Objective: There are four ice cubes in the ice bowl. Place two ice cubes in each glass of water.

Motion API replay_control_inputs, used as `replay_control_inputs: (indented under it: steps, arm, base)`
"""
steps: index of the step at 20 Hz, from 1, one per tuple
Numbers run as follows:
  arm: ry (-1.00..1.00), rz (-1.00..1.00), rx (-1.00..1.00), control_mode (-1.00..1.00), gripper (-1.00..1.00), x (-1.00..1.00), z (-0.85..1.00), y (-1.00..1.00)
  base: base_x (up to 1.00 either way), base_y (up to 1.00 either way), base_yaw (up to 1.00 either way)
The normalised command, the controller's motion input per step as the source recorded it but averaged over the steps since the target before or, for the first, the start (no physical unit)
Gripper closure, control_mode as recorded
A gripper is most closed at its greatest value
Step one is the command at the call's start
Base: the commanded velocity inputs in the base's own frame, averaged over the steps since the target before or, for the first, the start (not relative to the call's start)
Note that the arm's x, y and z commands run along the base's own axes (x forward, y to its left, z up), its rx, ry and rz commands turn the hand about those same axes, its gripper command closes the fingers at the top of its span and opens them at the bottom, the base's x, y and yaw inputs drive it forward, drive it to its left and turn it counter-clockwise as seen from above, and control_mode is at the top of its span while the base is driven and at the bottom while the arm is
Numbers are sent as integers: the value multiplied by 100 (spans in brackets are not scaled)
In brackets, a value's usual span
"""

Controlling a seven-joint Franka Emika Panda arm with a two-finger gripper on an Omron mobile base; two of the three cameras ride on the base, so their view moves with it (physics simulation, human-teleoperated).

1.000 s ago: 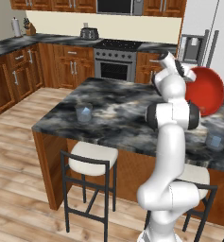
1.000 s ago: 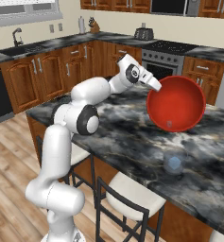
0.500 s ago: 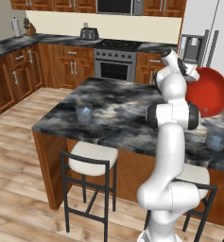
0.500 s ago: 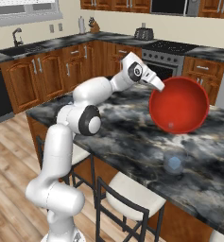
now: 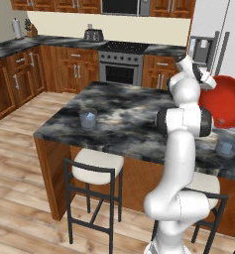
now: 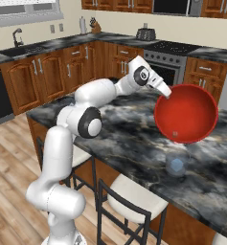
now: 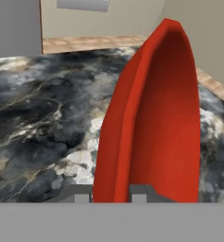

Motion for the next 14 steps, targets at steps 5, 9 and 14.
replay_control_inputs:
  steps: [5, 9, 14]
  arm:
    - [-1, -1, 0, -100, 100, -15, -19, -7]
    - [-5, 0, 0, -100, 100, -12, 0, -1]
    - [-8, 0, 0, -100, 100, -30, 0, -12]
  base:
    - [0, 0, 0]
    - [0, 0, 0]
    - [0, 0, 0]
